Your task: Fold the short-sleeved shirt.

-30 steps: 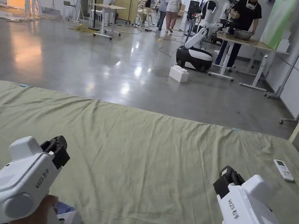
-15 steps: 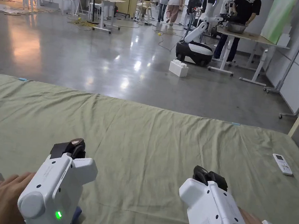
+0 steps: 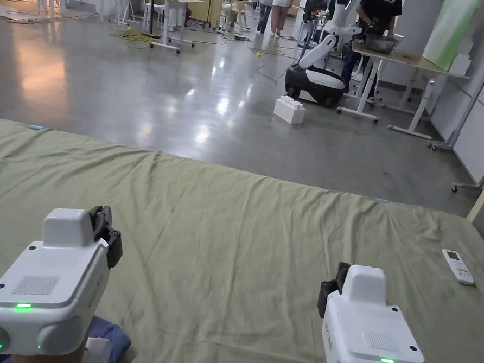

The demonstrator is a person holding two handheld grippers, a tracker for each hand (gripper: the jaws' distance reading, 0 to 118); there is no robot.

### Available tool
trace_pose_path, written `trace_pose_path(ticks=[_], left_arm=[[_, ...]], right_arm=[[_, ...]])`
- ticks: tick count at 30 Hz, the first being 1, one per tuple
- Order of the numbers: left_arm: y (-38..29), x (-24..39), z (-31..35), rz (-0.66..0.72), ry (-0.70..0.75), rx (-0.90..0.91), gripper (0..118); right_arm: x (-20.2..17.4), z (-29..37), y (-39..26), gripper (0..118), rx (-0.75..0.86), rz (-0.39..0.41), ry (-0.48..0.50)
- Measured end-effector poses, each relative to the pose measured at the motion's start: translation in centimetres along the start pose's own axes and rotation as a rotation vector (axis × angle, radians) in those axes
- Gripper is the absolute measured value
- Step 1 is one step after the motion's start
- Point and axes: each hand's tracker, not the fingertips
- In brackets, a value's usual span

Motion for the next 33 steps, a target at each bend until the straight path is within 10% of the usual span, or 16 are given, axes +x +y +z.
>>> trace_pose_path(ticks=[16,24,26,29,33], left_arm=[[1.7,-4.6,1.5,-0.136,-0.041,-0.304,6],[-1.5,-15.4,1.5,-0.087,0.062,-0.776,7],[-3.4,-17.1,1.2,-0.162,0.133,-0.851,28],[-6.1,-18.9,1.4,-0.228,0.187,-0.893,99],[-8.8,-21.4,0.9,-0.085,0.18,-1.014,103]], right_arm=[[-0.9,-0.2,-0.9,0,0.018,0.038,0.031],[-2.3,-1.2,-3.4,0,-0.05,0.067,0.064],[-2.7,-1.6,-4.0,0,-0.074,0.077,0.072],[-3.4,-2.0,-5.0,0,-0.117,0.079,0.081],[-4.1,-2.4,-5.9,0,-0.141,0.09,0.089]])
